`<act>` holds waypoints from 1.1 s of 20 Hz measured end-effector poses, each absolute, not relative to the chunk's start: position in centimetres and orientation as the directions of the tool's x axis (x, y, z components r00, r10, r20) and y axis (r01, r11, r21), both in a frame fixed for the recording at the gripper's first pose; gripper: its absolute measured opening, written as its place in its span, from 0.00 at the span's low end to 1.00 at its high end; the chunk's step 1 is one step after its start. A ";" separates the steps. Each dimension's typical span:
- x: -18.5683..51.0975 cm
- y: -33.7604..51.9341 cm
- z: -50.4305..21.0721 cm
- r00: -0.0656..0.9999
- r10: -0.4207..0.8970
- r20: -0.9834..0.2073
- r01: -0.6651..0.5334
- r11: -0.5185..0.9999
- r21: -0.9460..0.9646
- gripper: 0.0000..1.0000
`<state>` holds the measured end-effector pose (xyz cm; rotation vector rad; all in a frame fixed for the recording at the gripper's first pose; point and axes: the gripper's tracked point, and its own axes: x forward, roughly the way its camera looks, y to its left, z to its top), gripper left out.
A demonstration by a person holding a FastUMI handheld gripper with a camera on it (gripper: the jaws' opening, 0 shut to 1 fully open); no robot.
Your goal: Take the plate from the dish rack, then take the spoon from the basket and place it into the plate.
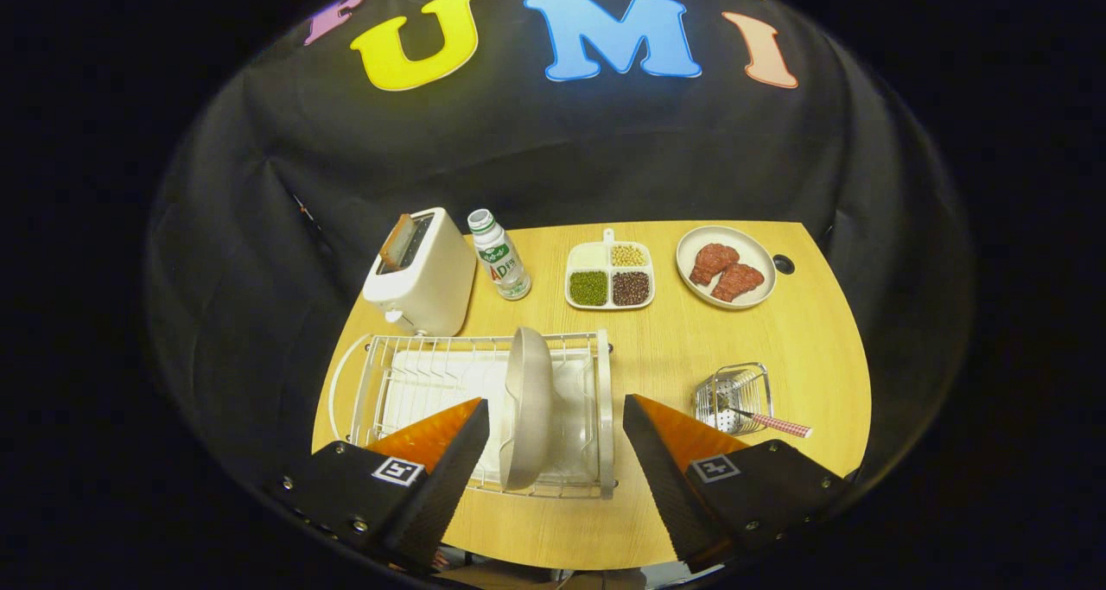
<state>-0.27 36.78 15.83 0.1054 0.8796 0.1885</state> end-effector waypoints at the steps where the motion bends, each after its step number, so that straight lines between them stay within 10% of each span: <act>1: 0.1 37.4 15.1 0.603 0.209 -0.770 -0.115 0.978 0.175 0.97; 14: 2.6 39.8 7.0 0.452 0.107 -0.886 -0.052 0.994 0.093 0.87; 18: 2.0 39.9 3.5 0.411 0.044 -0.911 -0.042 0.999 0.029 0.62; 20: 2.1 40.9 4.5 0.416 0.026 -0.909 -0.033 0.999 0.013 0.32; 22: 1.8 40.9 4.7 0.425 -0.013 -0.905 -0.044 0.998 -0.035 0.31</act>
